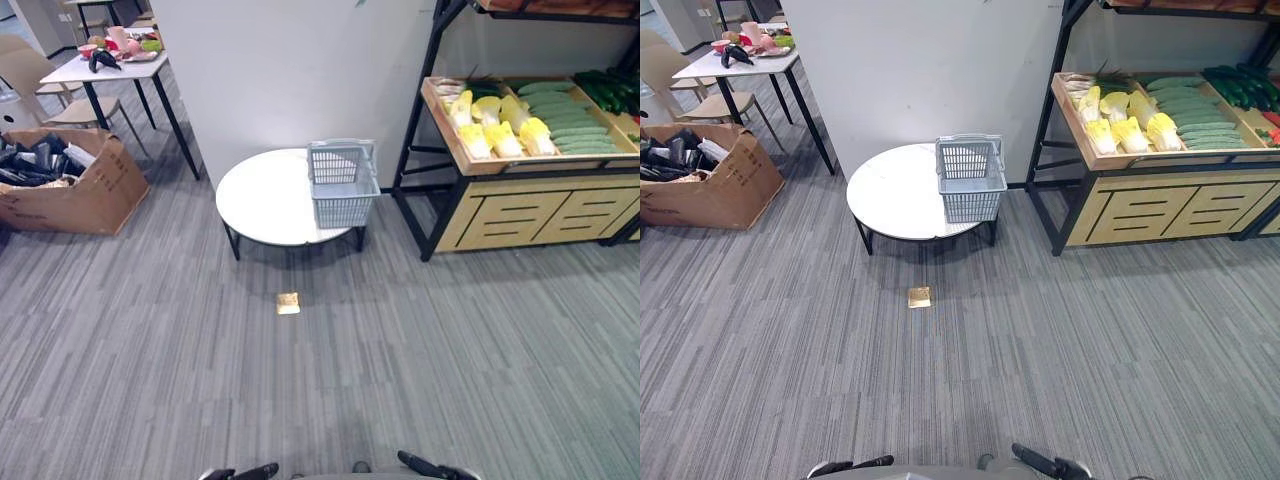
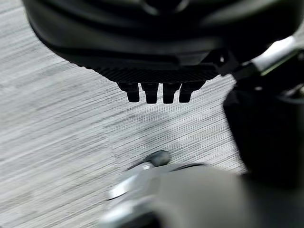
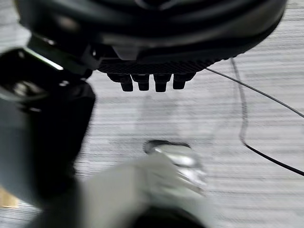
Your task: Get the vegetables into the basket
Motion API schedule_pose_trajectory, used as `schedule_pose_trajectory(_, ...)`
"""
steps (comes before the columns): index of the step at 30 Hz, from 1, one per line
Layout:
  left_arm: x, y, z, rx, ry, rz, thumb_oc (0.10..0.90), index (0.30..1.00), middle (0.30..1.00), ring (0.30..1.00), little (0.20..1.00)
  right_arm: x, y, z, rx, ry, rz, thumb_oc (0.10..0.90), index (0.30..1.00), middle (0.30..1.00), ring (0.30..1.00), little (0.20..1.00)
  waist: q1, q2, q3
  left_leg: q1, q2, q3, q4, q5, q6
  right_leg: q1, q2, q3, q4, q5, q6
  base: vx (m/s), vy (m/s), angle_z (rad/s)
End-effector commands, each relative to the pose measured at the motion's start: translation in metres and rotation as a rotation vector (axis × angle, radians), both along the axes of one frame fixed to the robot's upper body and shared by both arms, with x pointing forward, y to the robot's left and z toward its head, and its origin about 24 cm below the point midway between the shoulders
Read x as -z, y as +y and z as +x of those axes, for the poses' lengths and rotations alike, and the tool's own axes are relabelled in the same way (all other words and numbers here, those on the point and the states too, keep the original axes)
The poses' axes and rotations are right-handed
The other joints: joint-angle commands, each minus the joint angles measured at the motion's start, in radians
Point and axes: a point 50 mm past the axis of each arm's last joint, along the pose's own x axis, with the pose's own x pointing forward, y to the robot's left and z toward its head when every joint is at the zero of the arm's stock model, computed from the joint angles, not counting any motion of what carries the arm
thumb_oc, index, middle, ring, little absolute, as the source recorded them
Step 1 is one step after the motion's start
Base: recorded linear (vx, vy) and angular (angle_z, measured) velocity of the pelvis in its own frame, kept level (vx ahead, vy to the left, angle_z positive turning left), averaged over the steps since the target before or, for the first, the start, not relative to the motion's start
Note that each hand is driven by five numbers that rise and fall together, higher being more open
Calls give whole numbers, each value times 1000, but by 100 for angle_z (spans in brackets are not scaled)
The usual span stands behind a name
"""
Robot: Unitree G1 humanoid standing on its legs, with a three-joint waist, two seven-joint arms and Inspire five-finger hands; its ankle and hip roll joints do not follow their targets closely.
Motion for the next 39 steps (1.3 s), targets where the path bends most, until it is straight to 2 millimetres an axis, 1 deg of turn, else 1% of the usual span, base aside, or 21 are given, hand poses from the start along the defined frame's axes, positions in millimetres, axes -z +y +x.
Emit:
schedule_pose_trajectory(1,-2,-4,17,34,-39,-12,900,1000,1000,1000,1000,0,-4,-2,-28,32,-15,900,1000,1000,1000,1000,-6,-13,30,19,35,42,-13,-11,-78,95,-78,61,-114,57,140,0,0,0)
schedule_pose_trajectory(20,-1,-4,10,0,-23,-36,900,1000,1000,1000,1000,1,-3,-9,-33,51,-10,900,1000,1000,1000,1000,-1,-16,26,28,34,34,-13,-19,-81,107,-81,49,-123,52,138,0,0,0)
schedule_pose_trajectory(22,-1,-4,10,-2,-24,-39,900,1000,1000,1000,1000,1,-3,-9,-37,50,-10,900,1000,1000,1000,1000,1,-16,26,21,37,34,-13,-7,-82,100,-80,47,-123,62,136,-40,-5,0)
schedule_pose_trajectory(25,-1,-4,9,-5,-20,-40,900,1000,1000,1000,1000,1,-3,-10,-39,53,-8,900,1000,1000,1000,1000,1,-18,25,22,37,33,-13,-7,-83,102,-80,46,-125,62,136,-3,1,0)
schedule_pose_trajectory(26,0,-4,8,-4,-19,-41,900,1000,1000,1000,1000,1,-3,-11,-39,54,-9,900,1000,1000,1000,1000,0,-17,25,29,36,32,-13,-18,-82,109,-81,45,-126,52,137,34,7,1)
schedule_pose_trajectory(28,-1,-5,9,-7,-21,-43,900,1000,1000,1000,1000,1,-3,-12,-38,58,-9,900,1000,1000,1000,1000,2,-20,25,22,38,31,-13,-7,-83,102,-81,44,-125,62,136,0,0,0)
schedule_pose_trajectory(29,0,-5,8,-4,-18,-45,900,1000,1000,1000,1000,2,-3,-13,-39,61,-9,900,1000,1000,1000,1000,2,-20,24,29,37,29,-13,-19,-83,109,-81,41,-126,52,137,0,0,0)
schedule_pose_trajectory(32,0,-5,8,-4,-18,-44,900,1000,1000,1000,1000,2,-3,-12,-44,60,-8,900,1000,1000,1000,1000,2,-21,25,22,39,28,-13,-7,-84,102,-80,42,-125,63,135,-13,-2,1)
schedule_pose_trajectory(33,0,-5,8,-6,-19,-45,900,1000,1000,1000,1000,2,-3,-13,-43,63,-8,900,1000,1000,1000,1000,3,-22,25,29,37,27,-13,-18,-84,109,-81,40,-126,53,137,0,0,0)
schedule_pose_trajectory(35,0,-5,7,-7,-17,-46,900,1000,1000,1000,1000,2,-3,-13,-43,64,-8,900,1000,1000,1000,1000,3,-22,25,29,37,27,-13,-18,-84,109,-82,39,-126,54,137,-23,-3,0)
schedule_pose_trajectory(36,0,-5,8,-8,-18,-46,900,1000,1000,1000,1000,2,-3,-13,-44,62,-8,900,1000,1000,1000,1000,4,-22,25,22,38,28,-13,-7,-85,102,-81,41,-126,63,135,0,0,0)
schedule_pose_trajectory(38,0,-5,8,-5,-20,-47,900,1000,1000,1000,1000,2,-3,-14,-43,65,-9,900,1000,1000,1000,1000,4,-22,25,29,36,26,-13,-19,-84,110,-82,39,-127,54,137,0,0,0)
schedule_pose_trajectory(39,0,-5,8,-5,-22,-47,900,1000,1000,1000,1000,2,-3,-13,-43,63,-8,900,1000,1000,1000,1000,4,-23,25,22,37,27,-13,-8,-84,102,-81,40,-127,64,135,-44,-2,0)
